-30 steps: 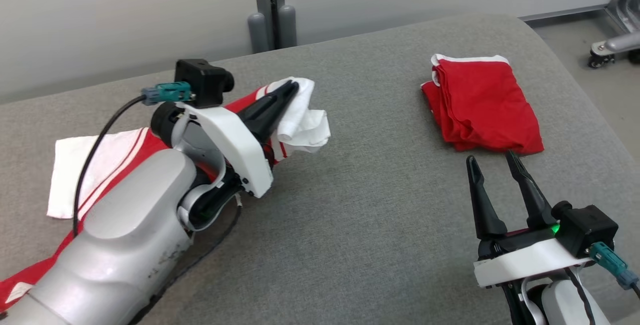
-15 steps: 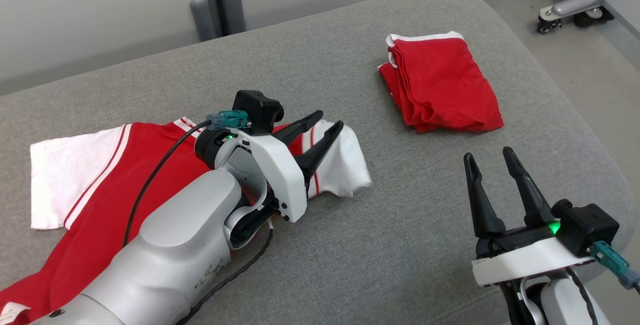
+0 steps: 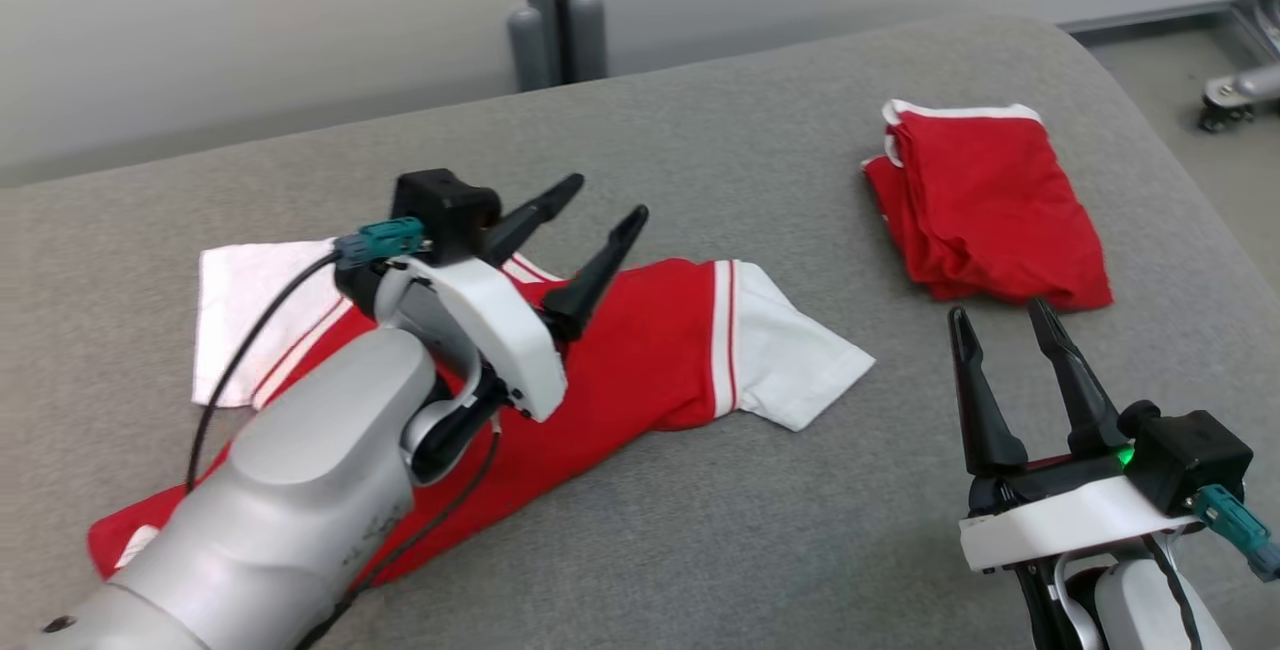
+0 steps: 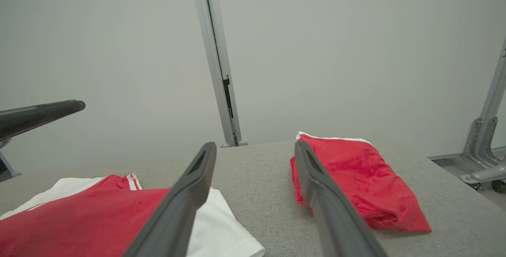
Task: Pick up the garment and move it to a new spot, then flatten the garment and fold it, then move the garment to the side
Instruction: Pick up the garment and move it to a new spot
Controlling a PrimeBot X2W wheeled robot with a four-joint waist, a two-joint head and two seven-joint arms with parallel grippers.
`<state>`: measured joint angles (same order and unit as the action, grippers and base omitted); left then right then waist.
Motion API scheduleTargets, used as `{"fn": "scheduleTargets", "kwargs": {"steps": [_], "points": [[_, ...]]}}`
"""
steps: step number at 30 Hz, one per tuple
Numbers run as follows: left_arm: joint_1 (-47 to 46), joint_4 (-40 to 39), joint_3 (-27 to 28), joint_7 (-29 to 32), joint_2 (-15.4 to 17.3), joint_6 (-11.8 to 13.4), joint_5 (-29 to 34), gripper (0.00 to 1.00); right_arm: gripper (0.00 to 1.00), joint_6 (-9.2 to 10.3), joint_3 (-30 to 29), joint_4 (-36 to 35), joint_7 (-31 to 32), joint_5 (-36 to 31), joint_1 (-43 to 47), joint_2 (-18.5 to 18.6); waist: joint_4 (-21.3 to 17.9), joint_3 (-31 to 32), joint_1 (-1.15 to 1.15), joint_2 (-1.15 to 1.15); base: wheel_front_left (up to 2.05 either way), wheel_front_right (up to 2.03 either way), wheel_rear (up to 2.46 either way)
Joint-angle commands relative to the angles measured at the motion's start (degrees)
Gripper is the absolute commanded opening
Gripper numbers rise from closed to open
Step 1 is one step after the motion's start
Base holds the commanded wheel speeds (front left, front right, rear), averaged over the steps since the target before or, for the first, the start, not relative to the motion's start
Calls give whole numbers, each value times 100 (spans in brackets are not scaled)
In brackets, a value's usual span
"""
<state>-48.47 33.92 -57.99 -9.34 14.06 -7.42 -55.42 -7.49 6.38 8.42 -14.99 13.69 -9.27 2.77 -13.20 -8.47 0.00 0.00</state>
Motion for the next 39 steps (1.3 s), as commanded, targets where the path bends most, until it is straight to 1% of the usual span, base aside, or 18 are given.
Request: {"fn": "scheduleTargets", "kwargs": {"steps": [1,4,7,12,14,16,19,20,21,24,25,26,28,29,30,33,39], "points": [[31,-34,74,-116,115,27,56,100,100,-1,-18,23,-27,-30,48,27,266,157,0,0,0,0,0],[149,-118,189,-300,333,137,96,100,100,-1,-51,44,-27,-63,90,28,484,263,0,0,0,0,0],[303,-297,369,-449,621,304,149,100,100,-1,-78,46,-27,-71,133,29,663,336,0,0,0,0,0],[785,-817,829,-569,1297,700,268,100,100,-1,-85,29,-27,-105,151,27,827,405,0,0,0,0,0],[1034,-1106,1086,-582,1568,875,318,100,100,-1,-113,14,-27,-130,178,28,886,414,0,0,0,0,0],[1335,-1462,1486,-586,1781,1055,374,100,100,-1,-137,8,-27,-132,195,28,940,428,0,0,0,0,0],[1944,-1961,2050,-585,1919,1305,521,100,100,-1,-162,-2,-27,-161,265,26,1011,466,0,0,0,0,0],[2151,-2114,2253,-586,1925,1384,597,100,100,-1,-181,-4,-26,-166,287,27,1038,484,0,0,0,0,0],[2612,-2355,2637,-587,1847,1529,713,100,100,-1,-223,-8,-27,-180,323,28,1083,537,0,0,0,0,0],[3299,-2666,3251,-587,1639,1682,982,100,100,-1,-287,-42,-27,-145,423,27,1128,586,0,0,0,0,0],[3299,-2666,3251,-587,1639,1682,982,100,100,-1,-287,-42,-27,-145,423,27,1128,586,0,0,0,0,0],[3723,-2827,3646,-588,1441,1734,1219,100,100,-1,-305,-71,-27,-129,468,28,1144,596,0,0,0,0,0],[4154,-2927,3968,-588,1249,1760,1492,100,100,-1,-313,-88,-27,-119,511,29,1143,604,0,0,0,0,0],[4154,-2927,3968,-588,1249,1760,1492,100,100,-1,-313,-88,-27,-119,511,29,1143,604,0,0,0,0,0],[4321,-2968,4114,-588,1151,1753,1613,100,100,-1,-319,-100,-27,-125,521,28,1143,601,0,0,0,0,0],[4723,-3026,4386,-588,871,1611,1973,100,100,-1,-345,-142,-27,-134,555,27,1165,595,0,0,0,0,0],[4941,-3032,4761,-589,420,1230,2474,100,100,-1,-420,-146,-27,-173,630,28,1231,636,0,0,0,0,0]]}}
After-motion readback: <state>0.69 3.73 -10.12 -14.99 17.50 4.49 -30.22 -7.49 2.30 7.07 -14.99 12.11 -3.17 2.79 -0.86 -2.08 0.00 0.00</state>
